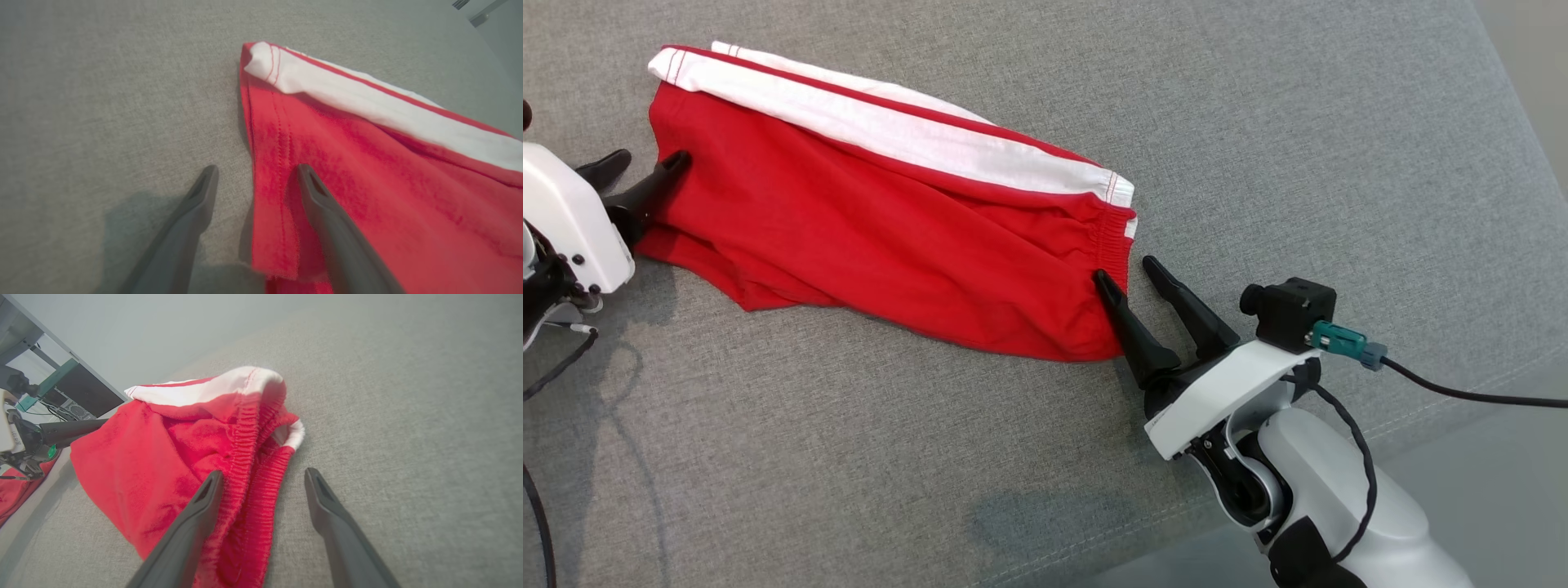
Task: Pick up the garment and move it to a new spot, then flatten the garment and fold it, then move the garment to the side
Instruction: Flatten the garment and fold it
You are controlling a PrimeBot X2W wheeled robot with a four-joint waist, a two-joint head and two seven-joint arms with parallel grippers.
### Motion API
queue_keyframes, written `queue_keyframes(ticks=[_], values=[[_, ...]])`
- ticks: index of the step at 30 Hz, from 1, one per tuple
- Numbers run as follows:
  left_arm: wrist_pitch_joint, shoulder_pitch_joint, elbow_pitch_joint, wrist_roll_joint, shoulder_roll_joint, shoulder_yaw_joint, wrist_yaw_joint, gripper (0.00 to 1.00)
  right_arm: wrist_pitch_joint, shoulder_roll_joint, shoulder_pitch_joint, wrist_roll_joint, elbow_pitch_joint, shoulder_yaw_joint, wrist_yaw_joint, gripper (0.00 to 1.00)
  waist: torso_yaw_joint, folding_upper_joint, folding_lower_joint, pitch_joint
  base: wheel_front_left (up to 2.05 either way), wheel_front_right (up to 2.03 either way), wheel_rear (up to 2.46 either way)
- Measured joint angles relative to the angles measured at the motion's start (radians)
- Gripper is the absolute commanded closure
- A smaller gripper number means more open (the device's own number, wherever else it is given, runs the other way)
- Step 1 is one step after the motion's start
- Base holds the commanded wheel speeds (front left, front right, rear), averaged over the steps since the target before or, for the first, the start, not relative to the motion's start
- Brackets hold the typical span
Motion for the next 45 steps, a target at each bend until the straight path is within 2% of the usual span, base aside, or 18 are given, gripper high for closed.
queue_keyframes(ticks=[11, 15, 21, 23, 24, 25, 26, 36, 40, 45], values=[[0.227, -0.050, 0.039, -0.141, -0.040, -0.001, -0.011, 0.00, 0.002, -0.002, -0.078, 0.077, 0.093, 0.066, 0.000, 0.00, 0.013, 0.0000, 0.0000, -0.010, 0.00, 0.00, 0.00], [0.263, -0.051, 0.038, -0.158, -0.042, -0.006, -0.007, 0.00, 0.012, -0.002, -0.094, 0.112, 0.102, 0.096, 0.000, 0.00, 0.015, 0.0000, 0.0000, -0.014, 0.00, 0.00, 0.00], [0.335, -0.053, 0.049, -0.210, -0.049, 0.002, 0.036, 0.00, 0.022, -0.002, -0.124, 0.167, 0.124, 0.148, 0.000, 0.00, 0.009, 0.0000, 0.0000, -0.019, 0.00, 0.00, 0.00], [0.352, -0.053, 0.053, -0.225, -0.051, 0.005, 0.053, 0.00, 0.029, -0.003, -0.132, 0.185, 0.133, 0.162, 0.000, 0.58, 0.005, 0.0000, 0.0000, -0.021, 0.00, 0.00, 0.00], [0.358, -0.053, 0.053, -0.231, -0.051, 0.007, 0.060, 0.25, 0.030, -0.003, -0.138, 0.194, 0.137, 0.169, 0.000, 0.86, 0.004, 0.0000, 0.0001, -0.021, 0.00, 0.00, 0.00], [0.359, -0.053, 0.054, -0.233, -0.052, 0.008, 0.066, 0.88, 0.030, -0.002, -0.142, 0.200, 0.142, 0.175, 0.000, 1.00, 0.002, 0.0000, 0.0000, -0.022, 0.00, 0.00, 0.00], [0.362, -0.053, 0.055, -0.234, -0.053, 0.008, 0.071, 1.00, 0.030, -0.002, -0.145, 0.205, 0.148, 0.180, 0.000, 1.00, 0.001, 0.0000, 0.0001, -0.023, 0.00, 0.00, 0.00], [0.369, -0.029, 0.040, -0.267, -0.072, 0.026, 0.079, 1.00, 0.033, -0.002, -0.191, 0.254, 0.207, 0.182, 0.000, 1.00, 0.017, 0.0000, 0.0000, -0.024, 0.00, 0.00, 0.00], [0.341, -0.008, 0.011, -0.299, -0.108, 0.049, 0.083, 1.00, 0.048, -0.010, -0.216, 0.254, 0.235, 0.152, 0.000, 1.00, 0.053, 0.0000, 0.0000, -0.024, 0.00, 0.00, 0.00], [0.281, 0.024, -0.032, -0.320, -0.136, 0.075, 0.083, 1.00, 0.094, -0.069, -0.223, 0.265, 0.211, 0.120, 0.000, 1.00, 0.119, 0.0000, 0.0000, -0.027, 0.00, 0.00, 0.00]])
